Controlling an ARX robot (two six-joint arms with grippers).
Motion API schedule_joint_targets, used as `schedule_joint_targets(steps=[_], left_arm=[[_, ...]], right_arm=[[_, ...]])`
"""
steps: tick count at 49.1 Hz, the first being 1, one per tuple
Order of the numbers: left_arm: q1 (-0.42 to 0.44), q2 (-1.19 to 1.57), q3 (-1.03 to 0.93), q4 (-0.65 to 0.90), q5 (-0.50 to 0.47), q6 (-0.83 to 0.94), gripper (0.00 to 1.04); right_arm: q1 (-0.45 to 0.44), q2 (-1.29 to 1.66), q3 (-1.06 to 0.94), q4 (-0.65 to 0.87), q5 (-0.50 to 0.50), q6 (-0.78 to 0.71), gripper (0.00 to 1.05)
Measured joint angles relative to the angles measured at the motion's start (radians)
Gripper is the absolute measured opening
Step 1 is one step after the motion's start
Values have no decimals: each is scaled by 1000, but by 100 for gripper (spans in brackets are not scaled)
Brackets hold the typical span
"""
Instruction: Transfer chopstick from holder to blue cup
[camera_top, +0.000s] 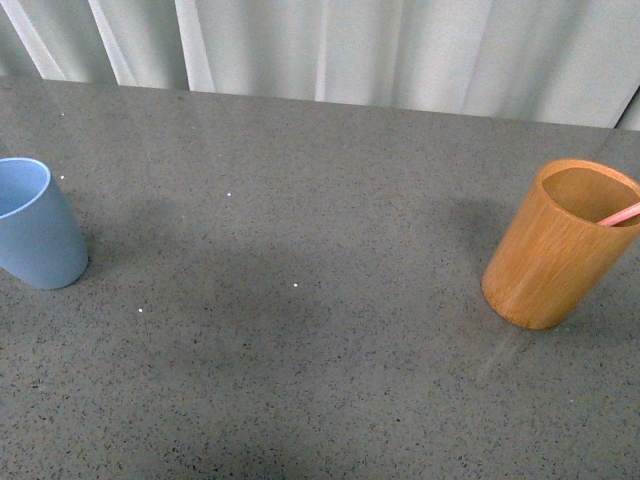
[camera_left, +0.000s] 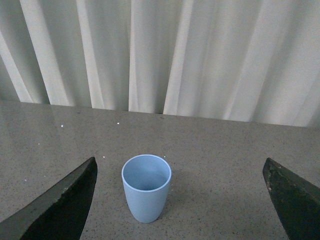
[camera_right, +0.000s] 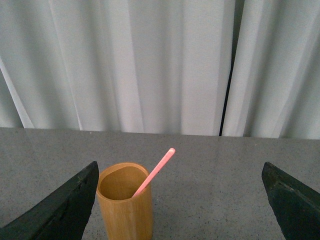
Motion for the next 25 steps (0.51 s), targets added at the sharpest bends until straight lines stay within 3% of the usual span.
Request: schedule_joint_targets(steps=[25], left_arm=[[0,0,0,0,0,0,98]], right_arm=[[0,0,0,0,0,0,95]])
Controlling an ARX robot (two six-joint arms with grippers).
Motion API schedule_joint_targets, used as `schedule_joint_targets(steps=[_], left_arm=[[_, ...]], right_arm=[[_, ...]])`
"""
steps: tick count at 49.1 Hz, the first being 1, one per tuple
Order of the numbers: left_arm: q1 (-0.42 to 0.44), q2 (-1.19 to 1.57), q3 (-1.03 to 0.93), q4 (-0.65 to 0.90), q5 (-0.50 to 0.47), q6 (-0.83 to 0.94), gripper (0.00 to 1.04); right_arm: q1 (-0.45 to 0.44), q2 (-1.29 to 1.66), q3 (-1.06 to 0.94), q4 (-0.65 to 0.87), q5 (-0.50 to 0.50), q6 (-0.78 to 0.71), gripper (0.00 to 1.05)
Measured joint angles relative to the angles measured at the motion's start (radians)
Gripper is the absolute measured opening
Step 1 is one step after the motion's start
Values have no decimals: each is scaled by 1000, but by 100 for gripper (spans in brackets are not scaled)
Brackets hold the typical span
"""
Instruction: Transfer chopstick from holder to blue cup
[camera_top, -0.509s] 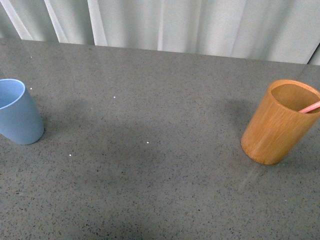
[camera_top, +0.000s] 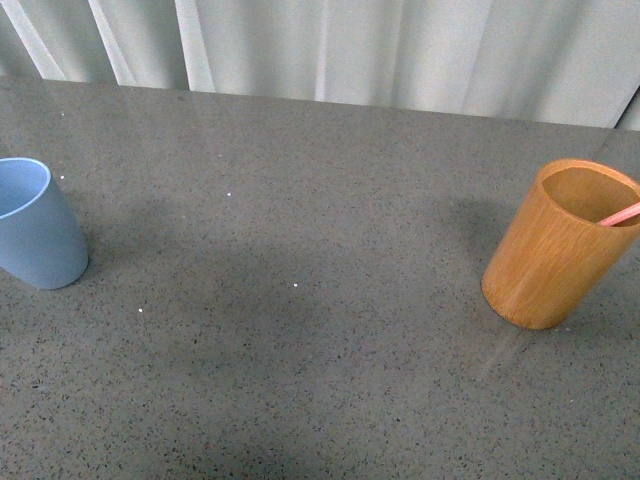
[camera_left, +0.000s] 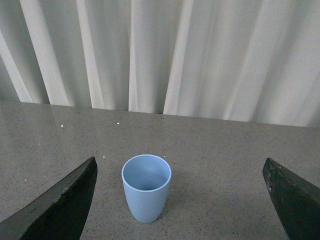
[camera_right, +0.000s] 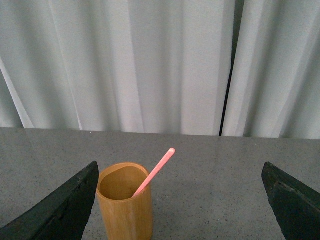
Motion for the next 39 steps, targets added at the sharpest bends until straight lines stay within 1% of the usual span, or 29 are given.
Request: schedule_joint_targets(steps=[39], left_arm=[[0,0,0,0,0,0,98]], right_arm=[[0,0,0,0,0,0,95]])
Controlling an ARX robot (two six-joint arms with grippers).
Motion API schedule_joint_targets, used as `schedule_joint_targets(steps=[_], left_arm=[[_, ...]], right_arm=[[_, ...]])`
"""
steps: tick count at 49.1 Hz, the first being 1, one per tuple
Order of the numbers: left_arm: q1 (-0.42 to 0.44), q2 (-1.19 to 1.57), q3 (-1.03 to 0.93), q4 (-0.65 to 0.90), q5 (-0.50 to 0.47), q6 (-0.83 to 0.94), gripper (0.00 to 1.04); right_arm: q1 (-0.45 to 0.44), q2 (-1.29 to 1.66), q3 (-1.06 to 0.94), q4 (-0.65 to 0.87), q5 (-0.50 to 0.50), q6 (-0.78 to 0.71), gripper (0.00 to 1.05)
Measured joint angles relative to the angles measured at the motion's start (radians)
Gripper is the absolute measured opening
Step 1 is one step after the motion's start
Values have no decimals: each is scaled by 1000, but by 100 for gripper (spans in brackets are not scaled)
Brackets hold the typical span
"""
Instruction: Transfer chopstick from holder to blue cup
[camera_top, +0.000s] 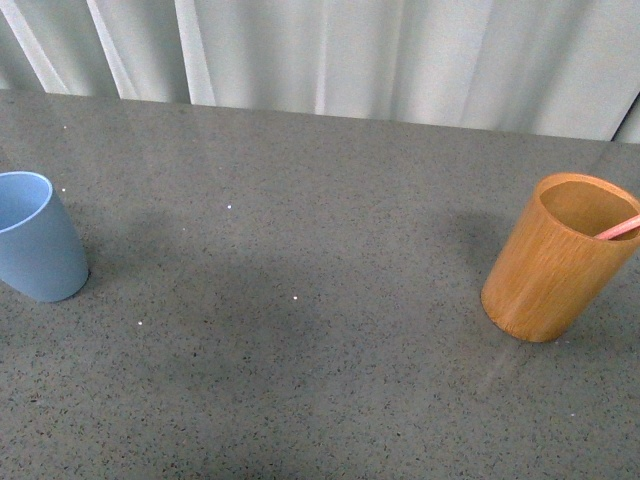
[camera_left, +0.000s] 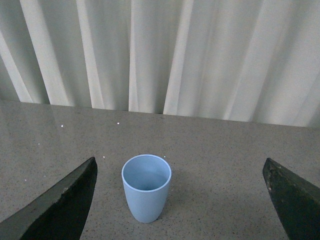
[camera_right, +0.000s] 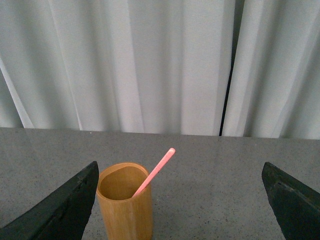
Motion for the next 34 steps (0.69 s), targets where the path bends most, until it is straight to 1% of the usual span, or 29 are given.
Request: schedule_joint_targets(steps=[11,12,14,16,17,18,19,26,28,30,34], left_arm=[[0,0,0,0,0,0,98],[-3,4,2,-5,-15,-3,98],[-27,29,18,-59,-98,-34,98],[-51,90,53,-145,-207,-89,98],[-54,109,61,-159,-228,-102,98],[-56,166,77,-181,-282,-126,98],[-54,200,84,-181,-291,-139,98],[14,366,136,-137,-192,-178,98],[60,458,181,-82,-137,-178,98],[84,527,219,-56,-103,-171,98],[117,661,286,-26,-72,-146,98]], right_arm=[[0,0,0,0,0,0,95],[0,0,0,0,0,0,95],[0,0,0,0,0,0,95],[0,0,0,0,0,0,95],[0,0,0,0,0,0,95],[0,0,0,0,0,0,95],[0,0,0,0,0,0,95],[0,0,0,0,0,0,95],[0,0,0,0,0,0,95],[0,0,0,0,0,0,95],[0,0,0,0,0,0,95]])
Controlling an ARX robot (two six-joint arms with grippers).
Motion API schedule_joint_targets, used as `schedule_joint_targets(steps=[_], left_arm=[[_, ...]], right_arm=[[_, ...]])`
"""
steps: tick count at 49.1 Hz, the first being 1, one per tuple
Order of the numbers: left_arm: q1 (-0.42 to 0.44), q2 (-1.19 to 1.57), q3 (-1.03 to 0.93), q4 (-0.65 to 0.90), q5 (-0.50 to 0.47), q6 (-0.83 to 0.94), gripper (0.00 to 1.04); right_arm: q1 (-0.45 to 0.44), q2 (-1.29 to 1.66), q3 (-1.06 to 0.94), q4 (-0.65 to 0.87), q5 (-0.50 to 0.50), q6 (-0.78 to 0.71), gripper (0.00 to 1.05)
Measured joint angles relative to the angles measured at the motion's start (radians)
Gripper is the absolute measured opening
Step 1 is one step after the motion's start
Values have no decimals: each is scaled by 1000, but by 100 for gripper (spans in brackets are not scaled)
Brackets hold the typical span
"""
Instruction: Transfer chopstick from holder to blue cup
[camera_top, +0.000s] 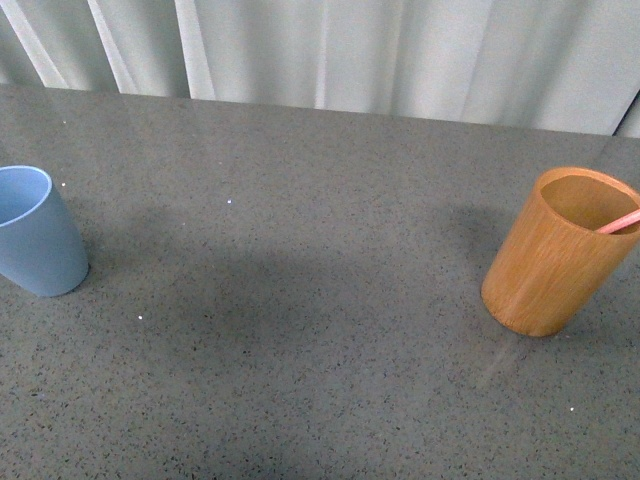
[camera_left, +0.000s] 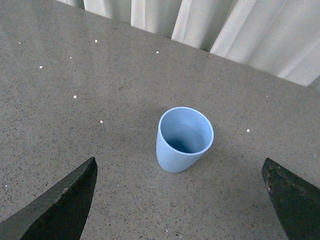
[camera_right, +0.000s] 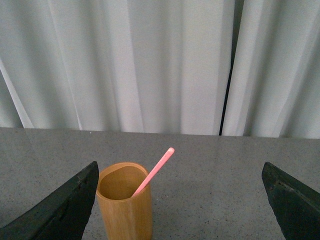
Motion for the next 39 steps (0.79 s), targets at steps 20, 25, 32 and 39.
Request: schedule_joint_targets(steps=[20,25,32,39], left_arm=[[74,647,399,-92,48,103,98],[74,726,444,-95,38,117,98],[69,842,504,-124,26,117,98],[50,912,533,-131,22,109,98]], right_arm=[[0,0,0,0,0,0,95],[0,0,0,0,0,0,95],[0,0,0,0,0,0,95],[0,0,0,0,0,0,95]])
